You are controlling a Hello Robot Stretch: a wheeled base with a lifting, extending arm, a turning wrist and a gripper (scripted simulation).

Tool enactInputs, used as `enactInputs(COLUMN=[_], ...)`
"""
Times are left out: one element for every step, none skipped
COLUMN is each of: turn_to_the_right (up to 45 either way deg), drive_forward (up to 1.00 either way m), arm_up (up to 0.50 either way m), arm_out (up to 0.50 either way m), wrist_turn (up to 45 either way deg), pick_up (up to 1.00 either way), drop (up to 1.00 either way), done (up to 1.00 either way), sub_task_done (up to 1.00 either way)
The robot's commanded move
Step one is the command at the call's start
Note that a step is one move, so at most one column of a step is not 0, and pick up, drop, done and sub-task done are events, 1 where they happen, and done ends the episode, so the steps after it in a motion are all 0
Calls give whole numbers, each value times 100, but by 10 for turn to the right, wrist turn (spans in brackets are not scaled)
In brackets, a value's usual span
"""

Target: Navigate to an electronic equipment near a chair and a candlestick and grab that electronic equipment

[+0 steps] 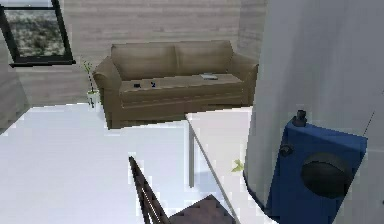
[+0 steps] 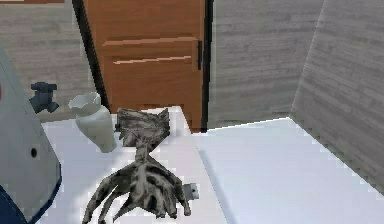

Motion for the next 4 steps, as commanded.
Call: enactInputs(turn_to_the_right=[0,0,0,0], drive_forward=[0,0,0,0], arm_up=[50,34,0,0], arm_out=[0,0,20,0], wrist_turn=[0,0,0,450], pick_up=[0,0,0,0], drop=[0,0,0,0], done=[0,0,0,0], sub_task_done=[0,0,0,0])
